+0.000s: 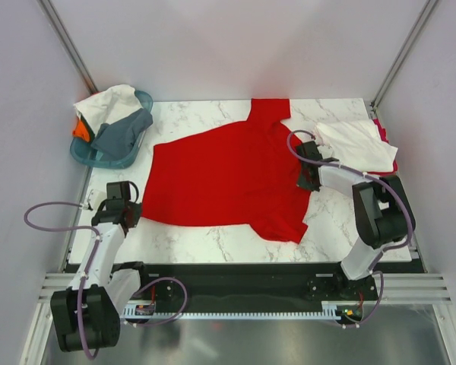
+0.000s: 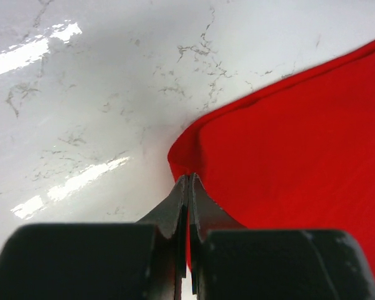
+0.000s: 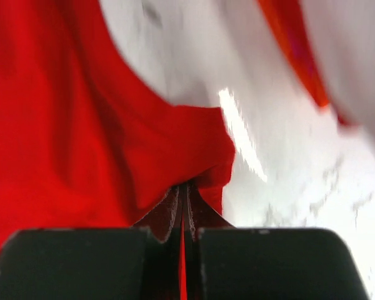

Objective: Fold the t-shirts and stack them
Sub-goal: Flatten the tshirt out, then fold the tshirt

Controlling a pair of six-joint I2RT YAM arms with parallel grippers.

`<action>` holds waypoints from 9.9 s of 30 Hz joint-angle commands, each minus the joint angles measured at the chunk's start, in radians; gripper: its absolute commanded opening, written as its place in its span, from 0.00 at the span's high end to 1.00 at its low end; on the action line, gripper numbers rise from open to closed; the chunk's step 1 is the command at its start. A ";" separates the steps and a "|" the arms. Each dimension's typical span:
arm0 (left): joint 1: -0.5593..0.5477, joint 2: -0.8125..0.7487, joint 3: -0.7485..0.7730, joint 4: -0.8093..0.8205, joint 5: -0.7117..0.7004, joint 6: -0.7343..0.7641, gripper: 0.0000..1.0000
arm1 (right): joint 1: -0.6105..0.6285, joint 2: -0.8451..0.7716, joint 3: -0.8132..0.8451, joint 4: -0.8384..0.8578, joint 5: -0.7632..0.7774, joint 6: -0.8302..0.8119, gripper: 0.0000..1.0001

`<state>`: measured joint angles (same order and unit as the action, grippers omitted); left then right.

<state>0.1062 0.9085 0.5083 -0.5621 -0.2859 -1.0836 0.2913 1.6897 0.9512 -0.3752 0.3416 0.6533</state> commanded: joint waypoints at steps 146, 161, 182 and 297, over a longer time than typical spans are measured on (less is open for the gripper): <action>0.006 0.420 0.182 0.372 -0.044 -0.105 0.98 | -0.007 0.398 0.452 -0.030 -0.202 -0.076 1.00; 0.006 0.374 0.049 0.557 0.063 -0.030 0.98 | -0.004 0.129 0.431 -0.108 -0.263 -0.133 0.70; 0.004 0.150 -0.134 0.584 0.131 0.044 0.98 | 0.258 -0.602 -0.420 -0.123 -0.297 0.138 0.59; -0.020 0.041 0.094 0.114 0.151 -0.078 0.98 | 0.249 -0.610 0.194 -0.364 0.085 0.005 1.00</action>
<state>0.0872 0.8978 0.5522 -0.4427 -0.0891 -1.1652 0.5583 1.0279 1.0676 -0.8177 0.3828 0.7094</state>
